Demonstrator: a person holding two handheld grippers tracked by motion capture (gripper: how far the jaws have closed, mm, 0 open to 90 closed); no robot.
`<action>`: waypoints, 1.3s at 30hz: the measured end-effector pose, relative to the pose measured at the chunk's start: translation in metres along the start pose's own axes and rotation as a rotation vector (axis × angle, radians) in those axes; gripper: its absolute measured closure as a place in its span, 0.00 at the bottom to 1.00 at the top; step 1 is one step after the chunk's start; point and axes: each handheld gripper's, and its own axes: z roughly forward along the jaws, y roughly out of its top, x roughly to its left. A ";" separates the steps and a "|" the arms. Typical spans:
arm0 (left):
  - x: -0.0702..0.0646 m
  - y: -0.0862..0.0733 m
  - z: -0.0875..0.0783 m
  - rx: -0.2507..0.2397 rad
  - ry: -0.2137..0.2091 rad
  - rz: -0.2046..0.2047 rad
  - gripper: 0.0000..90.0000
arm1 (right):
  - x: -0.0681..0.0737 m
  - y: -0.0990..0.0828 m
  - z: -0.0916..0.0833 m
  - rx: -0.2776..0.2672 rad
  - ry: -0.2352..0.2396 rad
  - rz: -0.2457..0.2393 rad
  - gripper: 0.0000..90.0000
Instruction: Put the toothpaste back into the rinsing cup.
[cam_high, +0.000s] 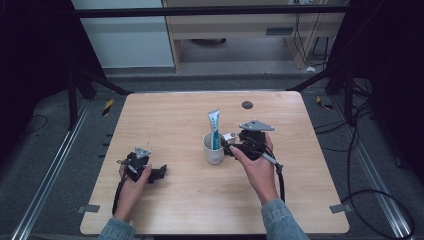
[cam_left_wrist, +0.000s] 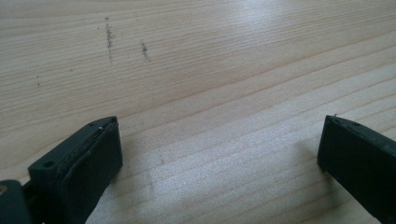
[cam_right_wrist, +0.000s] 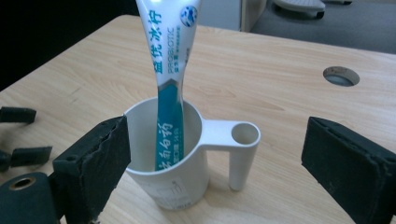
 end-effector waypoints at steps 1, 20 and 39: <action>0.000 0.000 0.000 0.000 0.000 0.000 0.00 | -0.002 0.000 -0.001 0.010 0.007 -0.002 0.09; 0.000 0.000 0.000 0.003 0.000 0.003 0.00 | -0.042 -0.012 -0.029 0.042 -0.027 -0.011 0.07; 0.000 0.000 0.000 0.002 0.000 0.002 0.00 | -0.075 -0.027 -0.054 0.055 -0.108 -0.009 0.09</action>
